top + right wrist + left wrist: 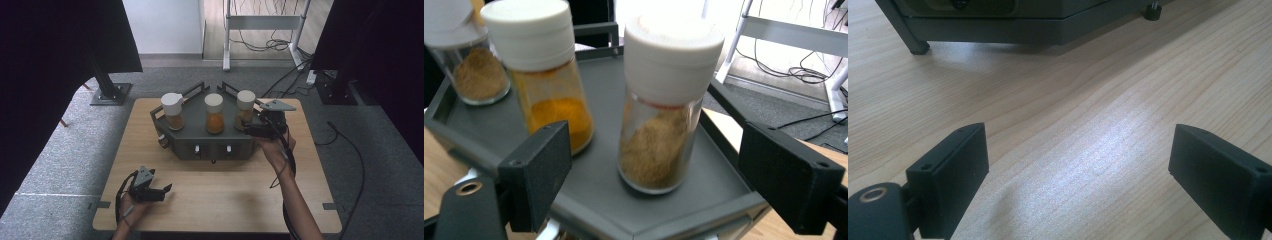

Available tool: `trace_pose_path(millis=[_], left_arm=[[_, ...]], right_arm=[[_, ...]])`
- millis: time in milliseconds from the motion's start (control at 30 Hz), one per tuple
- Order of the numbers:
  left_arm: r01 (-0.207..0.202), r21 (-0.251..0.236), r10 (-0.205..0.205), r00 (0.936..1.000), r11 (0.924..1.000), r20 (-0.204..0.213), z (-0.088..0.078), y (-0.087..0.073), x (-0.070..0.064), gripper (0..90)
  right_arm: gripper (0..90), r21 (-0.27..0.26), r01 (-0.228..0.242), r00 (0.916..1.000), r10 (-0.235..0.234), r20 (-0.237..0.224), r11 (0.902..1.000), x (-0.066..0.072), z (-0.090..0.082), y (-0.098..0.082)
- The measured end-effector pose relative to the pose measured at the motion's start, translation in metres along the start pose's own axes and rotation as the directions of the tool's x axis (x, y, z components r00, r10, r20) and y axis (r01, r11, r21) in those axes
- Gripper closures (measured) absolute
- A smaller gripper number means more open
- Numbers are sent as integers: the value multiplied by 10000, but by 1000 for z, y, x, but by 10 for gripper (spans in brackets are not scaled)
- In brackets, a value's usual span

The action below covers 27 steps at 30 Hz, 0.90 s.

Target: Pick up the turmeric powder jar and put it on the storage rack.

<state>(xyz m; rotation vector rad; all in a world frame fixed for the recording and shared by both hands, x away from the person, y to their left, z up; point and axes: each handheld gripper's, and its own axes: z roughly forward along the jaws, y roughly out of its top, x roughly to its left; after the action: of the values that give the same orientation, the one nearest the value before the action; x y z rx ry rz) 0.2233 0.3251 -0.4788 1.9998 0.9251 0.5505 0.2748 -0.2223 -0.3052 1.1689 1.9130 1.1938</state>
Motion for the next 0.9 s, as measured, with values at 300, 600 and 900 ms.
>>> trace_pose_path(millis=[300, 600, 900], left_arm=[[-8, 8, 8, 10000, 10000, -14, 0, 0, -1, 92], [22, -20, -22, 10000, 10000, -25, 0, 0, -1, 92], [26, -14, -26, 10000, 10000, -42, 0, 0, -1, 91]], right_arm=[[137, 140, 304, 9994, -302, -175, 9994, 3, -16, -14], [138, 268, 610, 9977, -601, -307, 9978, 7, -30, -31], [139, 599, 664, 9970, -639, -428, 9960, 6, -39, -56]])
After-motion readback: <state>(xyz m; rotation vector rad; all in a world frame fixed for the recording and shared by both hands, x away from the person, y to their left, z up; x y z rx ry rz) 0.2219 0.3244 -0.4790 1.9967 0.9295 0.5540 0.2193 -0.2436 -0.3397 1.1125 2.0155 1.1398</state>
